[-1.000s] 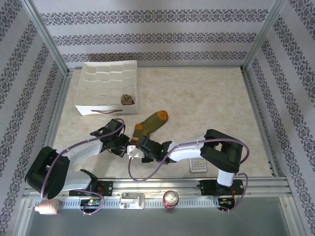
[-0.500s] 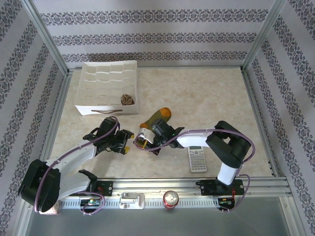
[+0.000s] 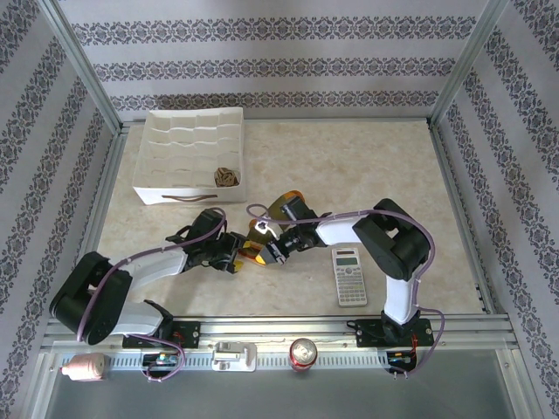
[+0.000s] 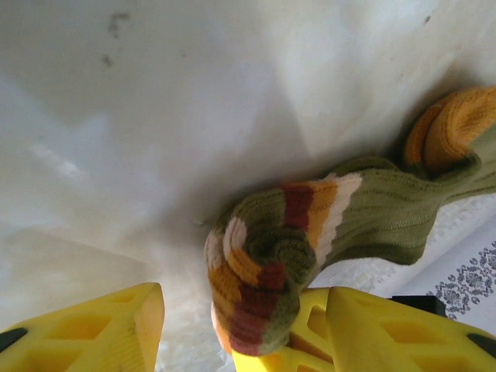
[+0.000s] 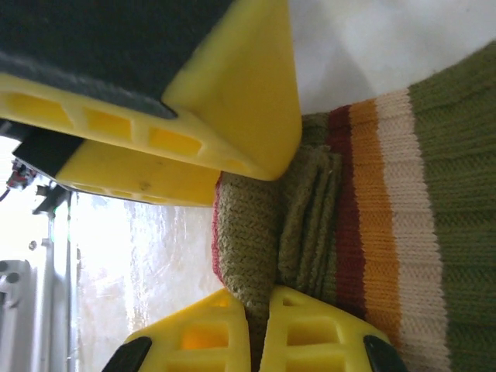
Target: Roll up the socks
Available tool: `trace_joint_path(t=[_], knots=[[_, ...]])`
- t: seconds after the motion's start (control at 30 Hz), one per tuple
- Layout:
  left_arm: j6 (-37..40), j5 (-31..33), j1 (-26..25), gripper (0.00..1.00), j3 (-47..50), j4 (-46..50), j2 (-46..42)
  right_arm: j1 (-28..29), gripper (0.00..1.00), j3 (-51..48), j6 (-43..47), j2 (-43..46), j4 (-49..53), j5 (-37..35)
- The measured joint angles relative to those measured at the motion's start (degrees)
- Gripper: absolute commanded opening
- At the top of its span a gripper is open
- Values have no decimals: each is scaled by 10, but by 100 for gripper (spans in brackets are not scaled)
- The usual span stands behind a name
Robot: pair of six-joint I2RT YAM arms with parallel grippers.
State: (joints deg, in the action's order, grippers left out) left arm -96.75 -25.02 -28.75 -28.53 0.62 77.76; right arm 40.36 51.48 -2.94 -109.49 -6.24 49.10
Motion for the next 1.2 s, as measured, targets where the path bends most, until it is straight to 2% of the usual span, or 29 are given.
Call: trace_joint_path(t=[0.1, 0.2, 0.3, 0.37, 0.47, 0.5, 0.6, 0.73, 0.83, 0.93, 1.07, 1.2], knots=[[-7, -2, -5, 50, -5, -10, 22, -8, 0, 3, -17, -10, -2, 24], [-16, -3, -7, 38, -9, -10, 31, -13, 0, 5, -30, -16, -2, 40], [-26, -2, -12, 12, -14, -4, 40, -17, 0, 12, -37, -24, 2, 55], [-30, 2, -16, 0, -27, 7, 46, -18, 0, 13, -40, -25, 7, 59], [-30, 2, -17, 0, -40, 43, 43, -18, 0, 13, -38, -23, 12, 60], [-31, 0, -17, 0, -40, 57, 39, -15, 5, 12, -34, -20, 15, 57], [-39, -4, -23, 0, -40, 103, 13, 5, 33, -5, -18, 6, 18, 26], [-54, -2, -26, 0, -30, 168, -30, 50, 49, -66, 38, 105, 23, -74], [-63, -3, -26, 0, -23, 201, -43, 99, 52, -98, 100, 193, 23, -168], [-69, -5, -23, 0, -23, 213, -42, 150, 54, -103, 154, 237, 19, -247], [-71, -16, -20, 0, -27, 214, -29, 212, 54, -103, 204, 234, 12, -339], [-70, -25, -14, 0, -32, 216, -20, 252, 53, -93, 228, 192, 8, -403]])
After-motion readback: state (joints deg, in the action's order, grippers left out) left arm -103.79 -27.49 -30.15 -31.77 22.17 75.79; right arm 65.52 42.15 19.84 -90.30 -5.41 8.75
